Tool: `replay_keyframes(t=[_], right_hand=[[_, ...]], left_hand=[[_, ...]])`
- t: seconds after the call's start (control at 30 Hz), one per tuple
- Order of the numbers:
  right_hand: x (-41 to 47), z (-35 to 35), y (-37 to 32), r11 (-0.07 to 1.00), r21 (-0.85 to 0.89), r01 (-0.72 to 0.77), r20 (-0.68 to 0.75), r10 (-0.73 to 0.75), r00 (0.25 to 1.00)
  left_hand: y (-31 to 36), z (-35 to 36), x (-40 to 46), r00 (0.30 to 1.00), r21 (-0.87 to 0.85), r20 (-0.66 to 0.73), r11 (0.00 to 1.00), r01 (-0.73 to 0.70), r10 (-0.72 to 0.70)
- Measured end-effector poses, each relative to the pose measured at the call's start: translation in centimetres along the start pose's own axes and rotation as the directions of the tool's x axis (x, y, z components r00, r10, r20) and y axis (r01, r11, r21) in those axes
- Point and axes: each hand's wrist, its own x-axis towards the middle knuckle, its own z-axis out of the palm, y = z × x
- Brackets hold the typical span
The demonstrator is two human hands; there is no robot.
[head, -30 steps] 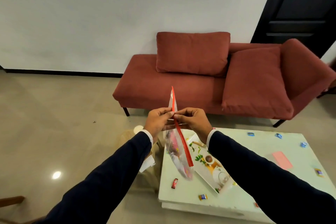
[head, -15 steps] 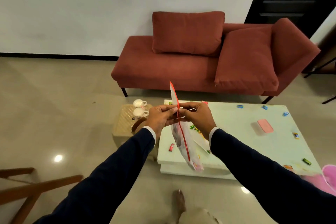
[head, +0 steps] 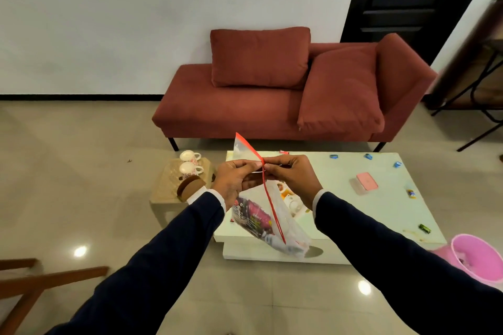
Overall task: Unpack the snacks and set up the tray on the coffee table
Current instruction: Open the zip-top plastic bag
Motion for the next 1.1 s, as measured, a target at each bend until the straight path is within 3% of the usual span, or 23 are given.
replay_keyframes(t=[0.3,0.47,0.87,1.1], right_hand=[[-2.8,-10.3,2.2,0.989,-0.101,0.104,0.052,-0.099,0.994],[-3.6,-13.6,3.6,0.991,-0.114,0.069,0.076,-0.061,0.995],[-5.2,-18.9,5.5,1.0,-0.014,-0.003,0.042,0.003,0.999],[-4.6,-18.9,6.1,0.995,0.035,-0.091,0.027,0.091,0.996]], left_hand=[[-3.2,11.1,-1.2,0.995,0.142,-0.088,0.989,-0.041,0.054],[-5.1,14.8,-1.6,0.991,0.182,-0.125,0.983,-0.027,0.05],[-7.1,19.0,-0.7,1.0,0.288,-0.014,0.958,-0.005,0.01],[-7.8,19.3,-0.1,0.997,0.39,-0.014,0.918,-0.07,0.082]])
